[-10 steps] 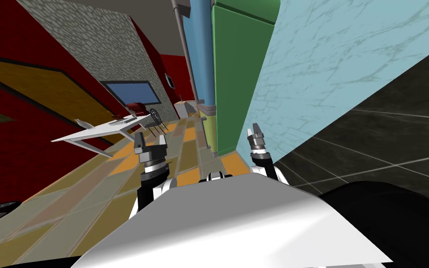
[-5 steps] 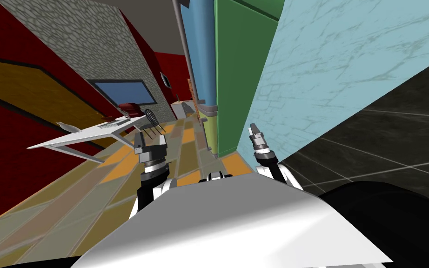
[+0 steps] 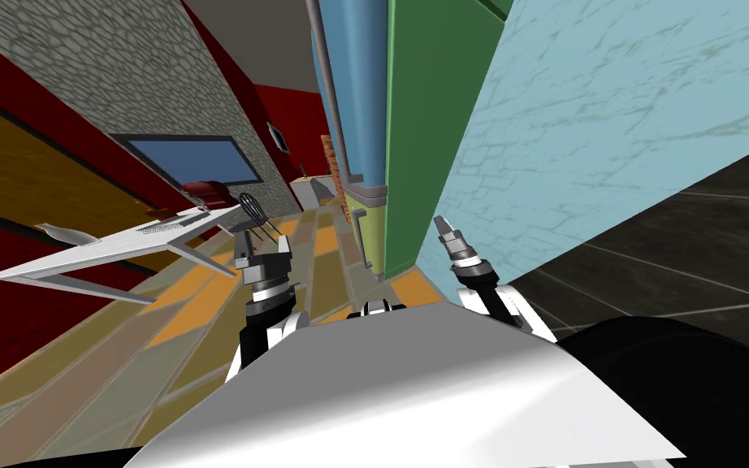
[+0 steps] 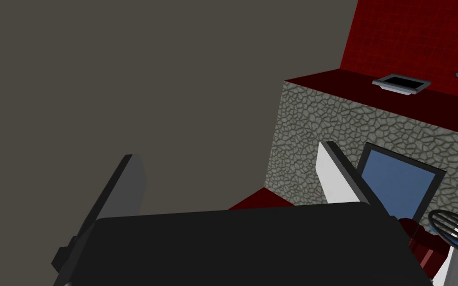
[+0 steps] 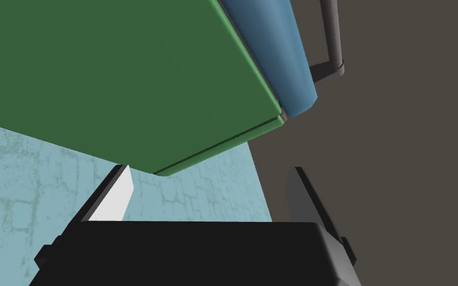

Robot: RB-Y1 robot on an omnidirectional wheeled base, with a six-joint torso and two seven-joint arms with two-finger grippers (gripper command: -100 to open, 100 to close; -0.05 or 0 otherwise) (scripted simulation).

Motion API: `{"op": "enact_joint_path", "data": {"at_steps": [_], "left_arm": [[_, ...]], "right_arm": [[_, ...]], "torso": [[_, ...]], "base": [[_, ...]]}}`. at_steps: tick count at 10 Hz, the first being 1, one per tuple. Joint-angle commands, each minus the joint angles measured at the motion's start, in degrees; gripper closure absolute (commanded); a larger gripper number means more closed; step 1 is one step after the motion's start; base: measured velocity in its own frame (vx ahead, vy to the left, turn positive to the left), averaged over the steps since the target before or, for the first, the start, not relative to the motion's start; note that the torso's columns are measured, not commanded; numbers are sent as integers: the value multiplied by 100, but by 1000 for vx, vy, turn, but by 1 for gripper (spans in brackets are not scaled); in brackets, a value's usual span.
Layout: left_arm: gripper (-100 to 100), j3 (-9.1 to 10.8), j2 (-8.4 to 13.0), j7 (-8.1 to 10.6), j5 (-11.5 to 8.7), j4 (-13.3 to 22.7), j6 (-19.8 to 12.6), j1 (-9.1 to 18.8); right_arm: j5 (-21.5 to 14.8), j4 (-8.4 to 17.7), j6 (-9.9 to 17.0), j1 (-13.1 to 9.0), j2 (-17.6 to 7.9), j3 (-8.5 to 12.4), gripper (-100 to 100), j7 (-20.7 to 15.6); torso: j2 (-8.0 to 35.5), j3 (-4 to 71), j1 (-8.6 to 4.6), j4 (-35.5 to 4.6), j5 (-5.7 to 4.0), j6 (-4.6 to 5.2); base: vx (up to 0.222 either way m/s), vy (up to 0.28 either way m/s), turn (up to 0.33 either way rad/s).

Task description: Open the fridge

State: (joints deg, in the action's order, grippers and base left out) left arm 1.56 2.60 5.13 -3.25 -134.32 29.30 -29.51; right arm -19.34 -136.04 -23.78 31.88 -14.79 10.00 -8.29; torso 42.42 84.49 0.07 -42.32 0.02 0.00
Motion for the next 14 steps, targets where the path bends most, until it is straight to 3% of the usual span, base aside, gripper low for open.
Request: {"op": "enact_joint_path", "data": {"at_steps": [1,5,6,9,10,13,14], "left_arm": [[0,0,0,0,0,0,0,0],[0,0,0,0,0,0,0,0],[0,0,0,0,0,0,0,0],[0,0,0,0,0,0,0,0],[0,0,0,0,0,0,0,0],[0,0,0,0,0,0,0,0],[0,0,0,0,0,0,0,0]], "right_arm": [[-443,-120,65,41,-212,303,-100,-304],[-1138,-245,171,96,-523,810,-100,-796],[-1183,-245,171,96,-523,810,-100,-796],[-1731,-300,256,140,-811,1219,-100,-1192],[-1779,-300,256,140,-811,1219,-100,-1192],[-2335,-314,342,185,-1178,1630,-100,-1591],[-2380,-314,342,185,-1178,1630,-100,-1591]], "torso": [[-5,1,-5,0,-1,0],[-13,7,-12,3,-3,0],[-16,9,-7,4,-2,0],[-16,8,1,4,0,1],[-29,17,5,8,3,-1],[-10,4,7,1,1,1],[-28,16,4,7,3,0]], "base": [[175,157,-121],[158,179,-142],[114,131,-50],[139,161,-134],[135,136,-49],[129,180,-139],[119,139,-52]]}}
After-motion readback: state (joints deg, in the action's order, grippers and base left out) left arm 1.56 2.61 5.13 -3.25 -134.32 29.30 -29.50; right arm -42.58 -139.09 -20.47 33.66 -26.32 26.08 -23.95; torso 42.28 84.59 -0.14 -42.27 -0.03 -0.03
